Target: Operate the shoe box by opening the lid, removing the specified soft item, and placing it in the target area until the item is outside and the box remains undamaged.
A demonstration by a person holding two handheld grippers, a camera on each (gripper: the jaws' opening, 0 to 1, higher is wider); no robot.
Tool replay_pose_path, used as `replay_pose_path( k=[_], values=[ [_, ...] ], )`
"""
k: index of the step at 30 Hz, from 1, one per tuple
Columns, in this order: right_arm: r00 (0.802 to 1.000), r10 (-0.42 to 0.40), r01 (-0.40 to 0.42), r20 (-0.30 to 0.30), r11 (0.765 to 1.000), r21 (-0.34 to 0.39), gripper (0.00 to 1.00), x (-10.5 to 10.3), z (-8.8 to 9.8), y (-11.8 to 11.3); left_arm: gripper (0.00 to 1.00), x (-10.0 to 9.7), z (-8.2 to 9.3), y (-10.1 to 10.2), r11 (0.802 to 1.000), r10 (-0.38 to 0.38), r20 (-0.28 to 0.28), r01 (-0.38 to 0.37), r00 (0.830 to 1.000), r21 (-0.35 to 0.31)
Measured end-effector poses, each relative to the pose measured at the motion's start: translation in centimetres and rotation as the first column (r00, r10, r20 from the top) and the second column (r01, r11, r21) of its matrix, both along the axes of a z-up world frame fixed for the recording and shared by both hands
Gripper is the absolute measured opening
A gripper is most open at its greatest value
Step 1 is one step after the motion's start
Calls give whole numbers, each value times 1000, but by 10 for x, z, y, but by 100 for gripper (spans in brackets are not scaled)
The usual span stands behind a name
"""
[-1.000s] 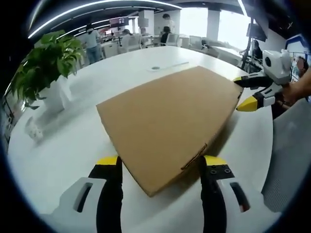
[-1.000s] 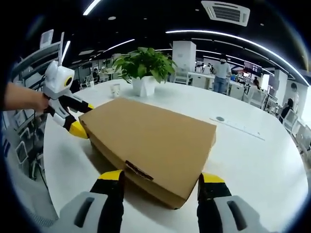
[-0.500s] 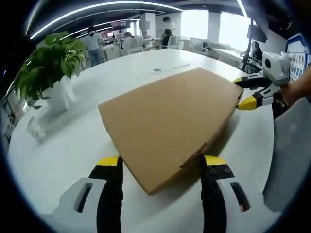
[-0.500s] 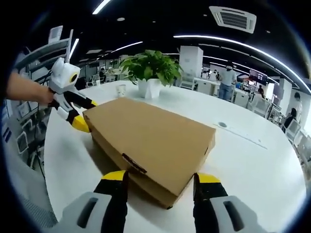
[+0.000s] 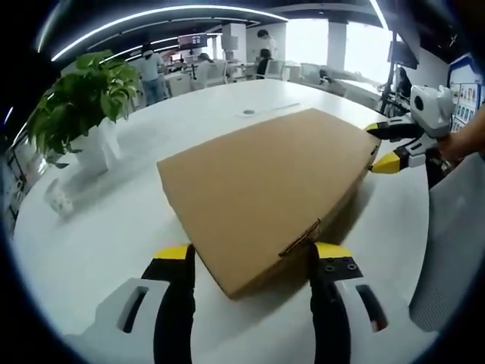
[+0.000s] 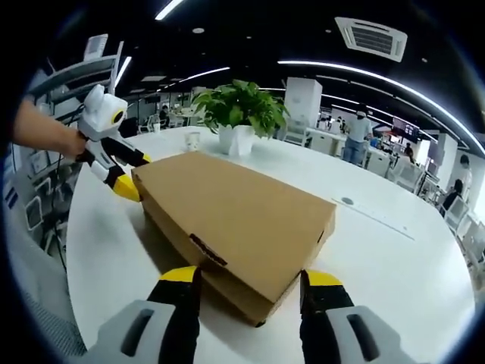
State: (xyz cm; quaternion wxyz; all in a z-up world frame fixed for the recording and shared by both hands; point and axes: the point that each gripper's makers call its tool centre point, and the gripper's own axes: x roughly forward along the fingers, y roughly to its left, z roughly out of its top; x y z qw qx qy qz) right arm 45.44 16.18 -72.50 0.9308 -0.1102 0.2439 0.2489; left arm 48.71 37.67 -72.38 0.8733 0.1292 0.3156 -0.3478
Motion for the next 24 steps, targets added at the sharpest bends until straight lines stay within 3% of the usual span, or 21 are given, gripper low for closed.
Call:
replay_pose_path(
  k=[24],
  values=[
    [1000, -10, 11, -18, 999, 44, 49, -2, 14, 0, 59, -2, 10, 0, 1000, 10, -9, -10, 1000, 0]
  ],
)
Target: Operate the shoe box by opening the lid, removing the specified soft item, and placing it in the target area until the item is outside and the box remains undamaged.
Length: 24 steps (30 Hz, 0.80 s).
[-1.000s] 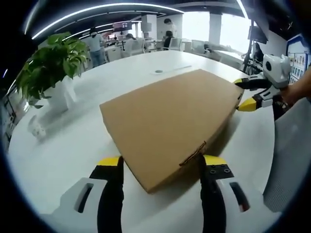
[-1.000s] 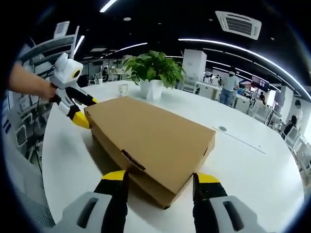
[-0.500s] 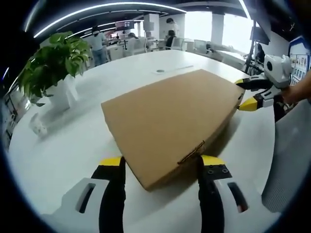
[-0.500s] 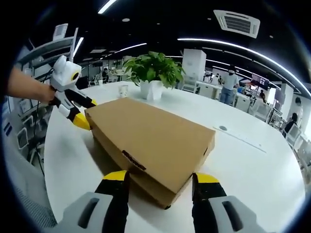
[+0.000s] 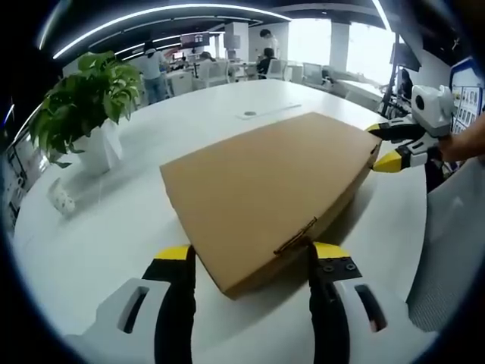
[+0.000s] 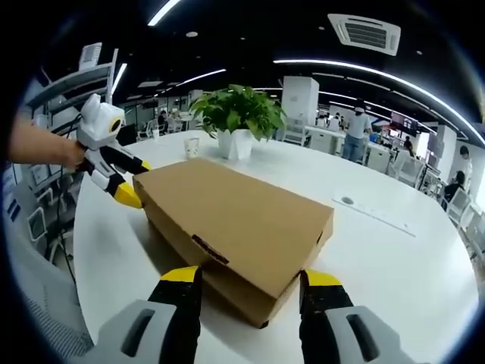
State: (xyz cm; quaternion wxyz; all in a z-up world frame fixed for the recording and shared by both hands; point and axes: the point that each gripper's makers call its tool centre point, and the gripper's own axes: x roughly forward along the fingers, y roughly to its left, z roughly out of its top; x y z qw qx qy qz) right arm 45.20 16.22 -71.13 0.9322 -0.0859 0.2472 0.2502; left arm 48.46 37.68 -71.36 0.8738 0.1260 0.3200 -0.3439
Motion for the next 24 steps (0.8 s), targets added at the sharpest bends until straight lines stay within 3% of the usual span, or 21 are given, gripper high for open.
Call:
replay_pose_path(
  k=[24],
  values=[
    [1000, -5, 5, 2, 1000, 21, 46, -2, 22, -1, 59, -3, 21, 0, 999, 31, 23, -31, 999, -21]
  ],
)
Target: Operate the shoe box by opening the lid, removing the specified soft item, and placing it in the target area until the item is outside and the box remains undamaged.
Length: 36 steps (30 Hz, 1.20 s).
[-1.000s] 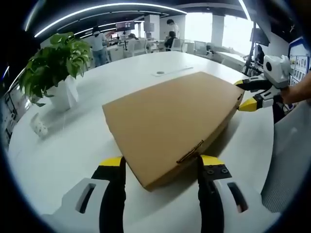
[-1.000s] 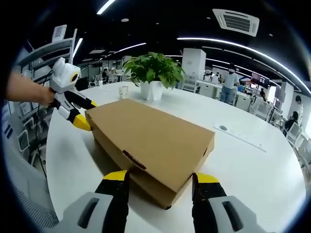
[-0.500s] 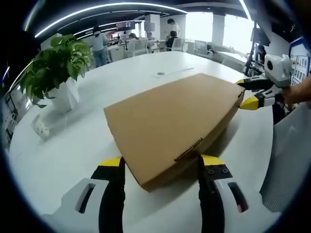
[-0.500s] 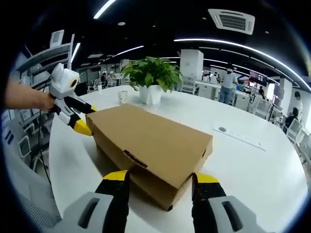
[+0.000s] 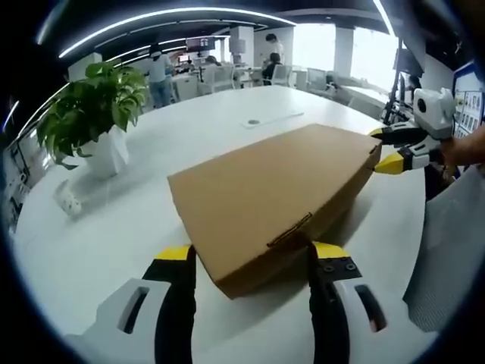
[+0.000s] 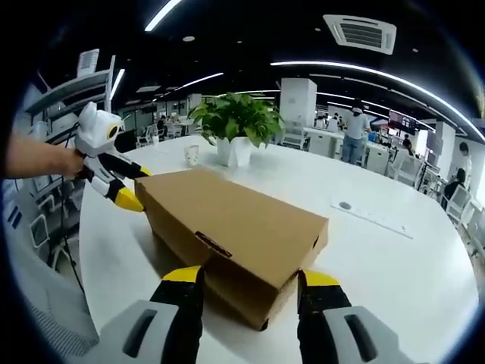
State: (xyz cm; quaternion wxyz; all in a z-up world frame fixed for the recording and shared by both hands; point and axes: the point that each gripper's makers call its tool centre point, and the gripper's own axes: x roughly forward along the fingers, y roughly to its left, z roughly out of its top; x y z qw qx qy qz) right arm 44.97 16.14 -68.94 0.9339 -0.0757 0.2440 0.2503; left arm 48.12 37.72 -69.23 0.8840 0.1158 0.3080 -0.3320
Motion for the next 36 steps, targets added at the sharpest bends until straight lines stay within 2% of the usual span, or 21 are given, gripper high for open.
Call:
replay_pose_path(
  k=[18, 24, 36],
  values=[
    [1000, 21, -20, 14, 1000, -10, 46, 0, 16, 1, 59, 2, 21, 2, 1000, 7, 41, -6, 999, -27],
    [999, 25, -25, 27, 1000, -12, 47, 1, 23, 1, 60, 3, 24, 1, 1000, -10, 55, 10, 998, -2],
    [998, 38, -38, 40, 999, -16, 49, 4, 30, 1, 61, 8, 34, 0, 1000, -1, 69, 2, 998, -21]
  ],
)
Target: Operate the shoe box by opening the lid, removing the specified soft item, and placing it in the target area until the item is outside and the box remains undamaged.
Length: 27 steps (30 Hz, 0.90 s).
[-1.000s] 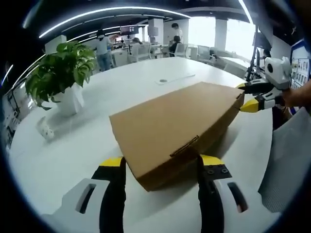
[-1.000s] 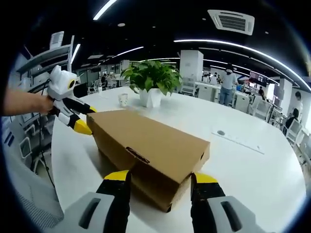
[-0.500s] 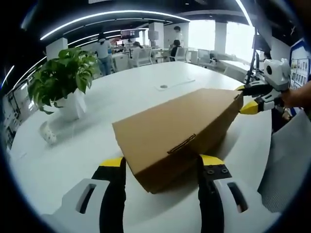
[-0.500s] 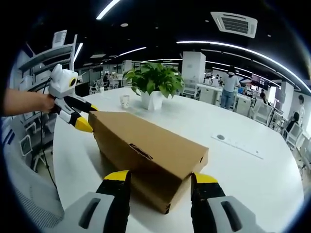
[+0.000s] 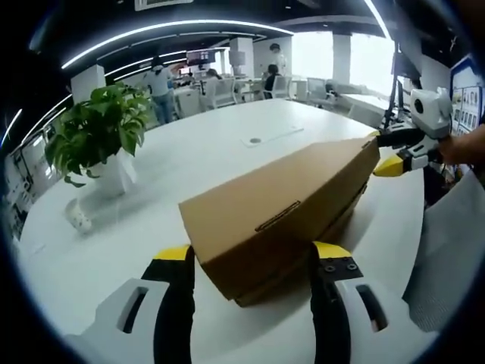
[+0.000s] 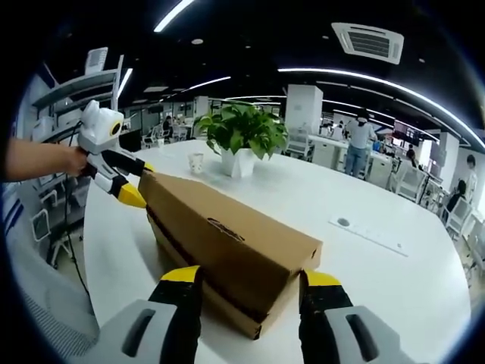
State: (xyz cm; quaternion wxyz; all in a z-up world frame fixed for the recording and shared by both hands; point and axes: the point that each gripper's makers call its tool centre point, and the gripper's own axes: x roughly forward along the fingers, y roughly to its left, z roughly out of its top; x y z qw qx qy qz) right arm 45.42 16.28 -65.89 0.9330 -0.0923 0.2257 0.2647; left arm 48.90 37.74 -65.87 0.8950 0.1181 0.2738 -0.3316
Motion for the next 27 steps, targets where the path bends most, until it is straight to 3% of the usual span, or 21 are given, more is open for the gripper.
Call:
replay_pose_path(
  k=[11, 27],
  values=[
    [999, 10, -9, 38, 999, -31, 45, 7, 8, -3, 60, 6, 11, 0, 1000, 15, 35, -14, 999, -14],
    [997, -24, 26, 73, 999, -20, 36, 22, 26, -11, 53, 20, 26, 2, 999, 39, 94, -36, 995, -33]
  ],
)
